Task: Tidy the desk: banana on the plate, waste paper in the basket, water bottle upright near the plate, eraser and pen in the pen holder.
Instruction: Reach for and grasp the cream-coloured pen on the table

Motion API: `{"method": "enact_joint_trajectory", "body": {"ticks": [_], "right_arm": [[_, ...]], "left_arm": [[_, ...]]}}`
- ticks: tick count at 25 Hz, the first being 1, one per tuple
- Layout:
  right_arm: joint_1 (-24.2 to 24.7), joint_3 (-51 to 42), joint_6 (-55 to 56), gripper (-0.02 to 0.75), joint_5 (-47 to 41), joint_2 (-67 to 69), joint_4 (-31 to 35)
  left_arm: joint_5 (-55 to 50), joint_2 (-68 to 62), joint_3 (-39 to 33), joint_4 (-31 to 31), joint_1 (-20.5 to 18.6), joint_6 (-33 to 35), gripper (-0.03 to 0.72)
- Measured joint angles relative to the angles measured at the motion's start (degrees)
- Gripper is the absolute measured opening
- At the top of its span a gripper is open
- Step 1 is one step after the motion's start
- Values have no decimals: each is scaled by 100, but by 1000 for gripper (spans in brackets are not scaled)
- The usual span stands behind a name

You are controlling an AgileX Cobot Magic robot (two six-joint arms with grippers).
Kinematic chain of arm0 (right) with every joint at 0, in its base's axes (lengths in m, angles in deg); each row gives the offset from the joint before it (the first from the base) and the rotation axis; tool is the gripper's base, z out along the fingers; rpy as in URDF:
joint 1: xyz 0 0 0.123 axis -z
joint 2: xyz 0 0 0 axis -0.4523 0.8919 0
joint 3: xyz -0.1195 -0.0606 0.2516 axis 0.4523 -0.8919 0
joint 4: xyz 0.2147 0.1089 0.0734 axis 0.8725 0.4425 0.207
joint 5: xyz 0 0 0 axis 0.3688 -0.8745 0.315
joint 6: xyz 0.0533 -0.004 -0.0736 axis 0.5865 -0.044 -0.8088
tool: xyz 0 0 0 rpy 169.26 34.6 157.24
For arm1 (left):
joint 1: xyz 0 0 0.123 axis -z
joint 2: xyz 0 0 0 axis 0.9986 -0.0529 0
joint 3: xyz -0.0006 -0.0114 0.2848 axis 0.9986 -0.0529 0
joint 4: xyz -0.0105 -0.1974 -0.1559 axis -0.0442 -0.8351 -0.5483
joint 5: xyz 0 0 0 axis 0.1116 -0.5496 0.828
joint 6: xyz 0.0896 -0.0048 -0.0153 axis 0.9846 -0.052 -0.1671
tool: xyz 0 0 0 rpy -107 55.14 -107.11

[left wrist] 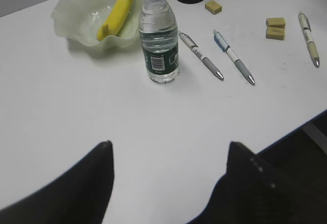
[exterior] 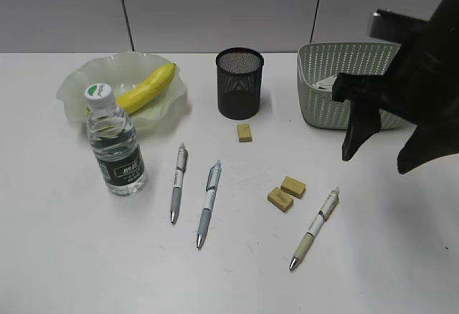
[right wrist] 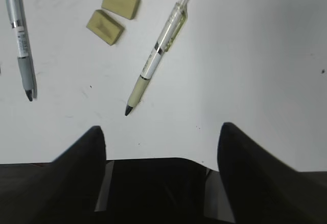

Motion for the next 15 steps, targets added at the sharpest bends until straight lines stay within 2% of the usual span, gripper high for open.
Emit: {"method": "enact_joint_trajectory", "body": {"ticks": [4, 9, 15], "right_arm": [[0, 0, 332, 531, 185, 545, 180], [0, 0, 654, 531, 856, 1093, 700], [-30, 0, 1466, 531, 1144, 1499, 443]], "left_arm": [[2, 0, 0, 0, 0, 0, 514], [2, 0, 0, 2, 0, 0, 513], [7, 0, 0, 2, 0, 0, 513]]}}
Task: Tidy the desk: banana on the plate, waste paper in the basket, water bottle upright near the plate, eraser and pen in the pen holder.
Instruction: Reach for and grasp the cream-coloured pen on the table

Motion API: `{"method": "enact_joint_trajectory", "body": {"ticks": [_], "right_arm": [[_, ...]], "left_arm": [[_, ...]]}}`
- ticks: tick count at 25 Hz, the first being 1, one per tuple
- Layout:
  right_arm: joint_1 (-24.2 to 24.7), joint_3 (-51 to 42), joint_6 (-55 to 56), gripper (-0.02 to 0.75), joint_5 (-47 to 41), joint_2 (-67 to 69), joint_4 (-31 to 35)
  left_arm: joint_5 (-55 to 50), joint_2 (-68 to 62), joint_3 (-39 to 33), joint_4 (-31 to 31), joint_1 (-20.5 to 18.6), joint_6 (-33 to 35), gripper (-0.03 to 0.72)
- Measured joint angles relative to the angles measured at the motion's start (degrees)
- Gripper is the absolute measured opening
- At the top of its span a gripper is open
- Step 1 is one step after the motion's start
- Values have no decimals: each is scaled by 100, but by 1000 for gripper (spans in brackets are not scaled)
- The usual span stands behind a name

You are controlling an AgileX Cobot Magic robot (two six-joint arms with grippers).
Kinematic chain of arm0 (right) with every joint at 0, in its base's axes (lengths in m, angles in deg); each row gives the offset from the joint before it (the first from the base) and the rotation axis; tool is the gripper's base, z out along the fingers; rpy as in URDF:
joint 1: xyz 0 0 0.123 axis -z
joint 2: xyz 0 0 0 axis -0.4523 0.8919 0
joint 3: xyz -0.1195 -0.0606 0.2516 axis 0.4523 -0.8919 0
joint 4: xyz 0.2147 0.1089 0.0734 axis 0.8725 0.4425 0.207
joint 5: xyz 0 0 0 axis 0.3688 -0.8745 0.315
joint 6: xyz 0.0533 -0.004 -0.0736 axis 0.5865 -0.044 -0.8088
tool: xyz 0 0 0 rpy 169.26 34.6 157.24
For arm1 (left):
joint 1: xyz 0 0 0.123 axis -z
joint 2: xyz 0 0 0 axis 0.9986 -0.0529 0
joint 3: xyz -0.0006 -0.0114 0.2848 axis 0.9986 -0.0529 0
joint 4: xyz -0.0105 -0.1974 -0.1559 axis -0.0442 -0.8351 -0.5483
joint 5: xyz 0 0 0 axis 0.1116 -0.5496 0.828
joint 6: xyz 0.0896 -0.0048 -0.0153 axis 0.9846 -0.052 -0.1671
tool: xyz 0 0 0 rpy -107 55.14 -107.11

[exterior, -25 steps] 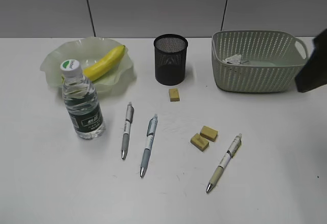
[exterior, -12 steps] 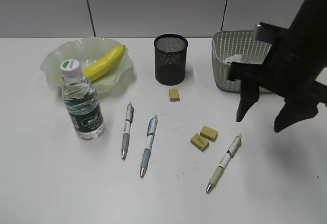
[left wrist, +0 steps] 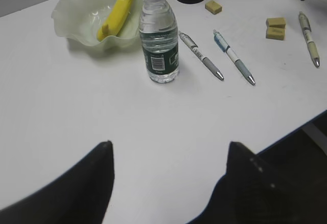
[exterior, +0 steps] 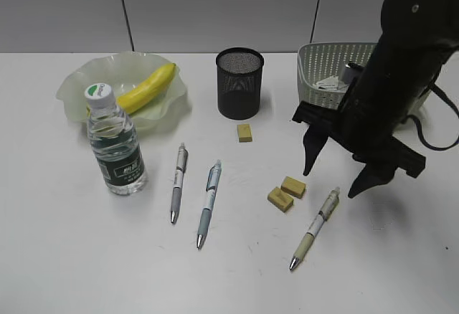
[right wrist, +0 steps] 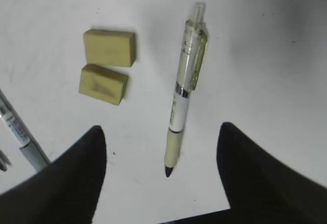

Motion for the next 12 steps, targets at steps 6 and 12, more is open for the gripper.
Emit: {"method": "enact_joint_trajectory", "body": {"ticks": [6, 12], "right_arm": [[-38, 0, 236, 498, 68, 351, -153], [-79, -5, 254, 482, 108, 436, -284]], "left_arm": [[0, 0, 0, 5, 0, 0, 511], [0, 0, 0, 5, 0, 0, 510]]}}
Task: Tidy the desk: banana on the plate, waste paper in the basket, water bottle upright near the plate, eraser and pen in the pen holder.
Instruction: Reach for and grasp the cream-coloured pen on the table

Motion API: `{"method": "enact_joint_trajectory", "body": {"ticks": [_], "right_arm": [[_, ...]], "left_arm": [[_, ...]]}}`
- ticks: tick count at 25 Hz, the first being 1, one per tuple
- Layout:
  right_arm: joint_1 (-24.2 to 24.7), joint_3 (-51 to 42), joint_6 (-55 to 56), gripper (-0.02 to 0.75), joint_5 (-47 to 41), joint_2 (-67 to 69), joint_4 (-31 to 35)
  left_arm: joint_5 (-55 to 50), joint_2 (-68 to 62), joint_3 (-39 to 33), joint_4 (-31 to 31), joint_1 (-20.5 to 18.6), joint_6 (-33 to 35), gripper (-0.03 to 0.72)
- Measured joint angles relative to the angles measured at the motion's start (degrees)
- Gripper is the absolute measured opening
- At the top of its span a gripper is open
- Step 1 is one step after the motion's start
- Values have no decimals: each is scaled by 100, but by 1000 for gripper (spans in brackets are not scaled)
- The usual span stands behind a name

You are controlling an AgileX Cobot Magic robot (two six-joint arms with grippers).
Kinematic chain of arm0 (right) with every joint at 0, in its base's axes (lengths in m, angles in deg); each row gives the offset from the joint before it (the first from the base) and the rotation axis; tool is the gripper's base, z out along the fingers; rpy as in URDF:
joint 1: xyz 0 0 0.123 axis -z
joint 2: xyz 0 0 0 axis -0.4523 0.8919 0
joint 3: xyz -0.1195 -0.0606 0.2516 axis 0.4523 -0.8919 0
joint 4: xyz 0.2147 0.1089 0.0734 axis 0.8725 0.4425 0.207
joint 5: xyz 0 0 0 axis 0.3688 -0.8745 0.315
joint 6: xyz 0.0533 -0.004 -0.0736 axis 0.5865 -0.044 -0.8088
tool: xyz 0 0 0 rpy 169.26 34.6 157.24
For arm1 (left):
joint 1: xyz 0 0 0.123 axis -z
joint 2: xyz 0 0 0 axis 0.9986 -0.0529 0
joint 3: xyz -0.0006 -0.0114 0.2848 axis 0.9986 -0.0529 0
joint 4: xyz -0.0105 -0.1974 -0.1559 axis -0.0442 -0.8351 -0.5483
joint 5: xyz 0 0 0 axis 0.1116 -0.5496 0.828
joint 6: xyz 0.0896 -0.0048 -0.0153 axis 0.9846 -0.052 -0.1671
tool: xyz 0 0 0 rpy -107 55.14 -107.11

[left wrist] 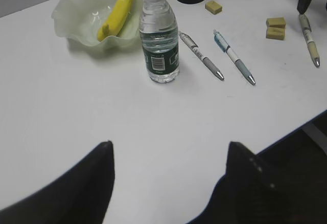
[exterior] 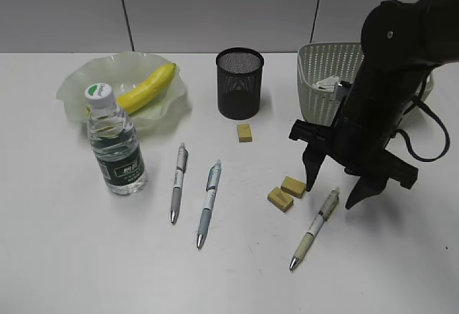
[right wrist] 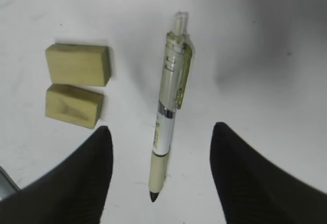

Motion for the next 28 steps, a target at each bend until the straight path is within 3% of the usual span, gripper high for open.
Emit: {"method": "enact_joint_trajectory", "body": {"ticks": [17, 20, 23, 28], "right_arm": [[-17, 0, -220, 368, 206, 811, 164], [-17, 0, -268, 292, 189, 815, 164], [-17, 5, -349, 127, 182, 821, 174], [-17, 58, -677, 122, 56, 831, 151]], "left_arm": [[0, 0, 0, 2, 0, 0, 509], [0, 0, 0, 2, 0, 0, 509], [0, 0, 0, 2, 0, 0, 508], [0, 0, 0, 7, 0, 0, 507]]}}
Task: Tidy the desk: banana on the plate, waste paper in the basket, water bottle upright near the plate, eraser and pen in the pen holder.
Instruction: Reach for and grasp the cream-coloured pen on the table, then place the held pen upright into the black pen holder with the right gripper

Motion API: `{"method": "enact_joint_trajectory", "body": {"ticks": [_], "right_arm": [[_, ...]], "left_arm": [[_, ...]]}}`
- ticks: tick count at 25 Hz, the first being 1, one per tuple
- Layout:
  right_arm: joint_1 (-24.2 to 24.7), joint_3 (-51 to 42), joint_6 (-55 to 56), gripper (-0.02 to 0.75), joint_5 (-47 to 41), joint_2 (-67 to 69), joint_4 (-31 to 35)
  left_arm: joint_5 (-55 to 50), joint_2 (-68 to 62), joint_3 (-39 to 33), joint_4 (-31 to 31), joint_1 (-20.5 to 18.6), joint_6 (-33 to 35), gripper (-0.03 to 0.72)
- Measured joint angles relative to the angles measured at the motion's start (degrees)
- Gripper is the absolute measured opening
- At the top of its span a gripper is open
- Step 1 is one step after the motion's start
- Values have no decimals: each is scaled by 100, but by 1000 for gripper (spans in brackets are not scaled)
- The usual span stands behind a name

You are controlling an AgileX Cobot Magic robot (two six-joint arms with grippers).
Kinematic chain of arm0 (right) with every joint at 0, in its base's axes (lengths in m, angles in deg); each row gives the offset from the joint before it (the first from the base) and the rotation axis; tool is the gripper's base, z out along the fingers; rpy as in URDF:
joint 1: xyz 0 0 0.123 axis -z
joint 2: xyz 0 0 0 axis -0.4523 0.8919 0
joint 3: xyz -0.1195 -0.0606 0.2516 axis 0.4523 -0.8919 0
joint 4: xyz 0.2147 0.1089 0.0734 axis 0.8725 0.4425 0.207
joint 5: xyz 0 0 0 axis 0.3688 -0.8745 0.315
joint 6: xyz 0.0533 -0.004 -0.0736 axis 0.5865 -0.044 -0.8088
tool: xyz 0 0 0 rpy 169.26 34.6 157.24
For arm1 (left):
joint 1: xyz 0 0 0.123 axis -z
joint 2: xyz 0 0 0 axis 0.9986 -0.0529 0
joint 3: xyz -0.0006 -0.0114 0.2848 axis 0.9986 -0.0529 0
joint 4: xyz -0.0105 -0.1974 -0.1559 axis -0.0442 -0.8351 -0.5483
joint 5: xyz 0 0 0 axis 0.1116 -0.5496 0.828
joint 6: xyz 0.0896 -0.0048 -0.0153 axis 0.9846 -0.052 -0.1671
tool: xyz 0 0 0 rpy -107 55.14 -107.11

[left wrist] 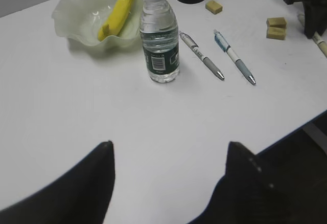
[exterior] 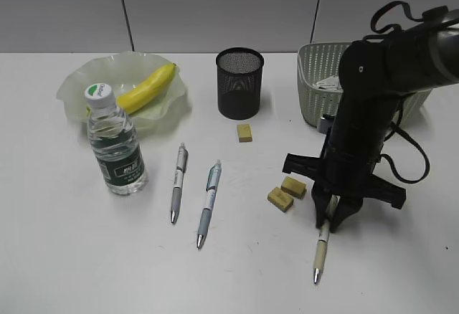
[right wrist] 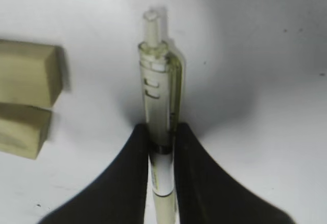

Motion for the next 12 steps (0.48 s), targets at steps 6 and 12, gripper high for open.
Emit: {"method": "enact_joint_trajectory", "body": {"ticks": [6, 12], "right_arm": [[0, 0, -107, 122, -124, -836, -786], [0, 0, -173, 122, 997, -2511, -1691]], "left_arm": [[0, 0, 0, 0, 0, 0, 507], [0, 0, 0, 0, 0, 0, 507]]}}
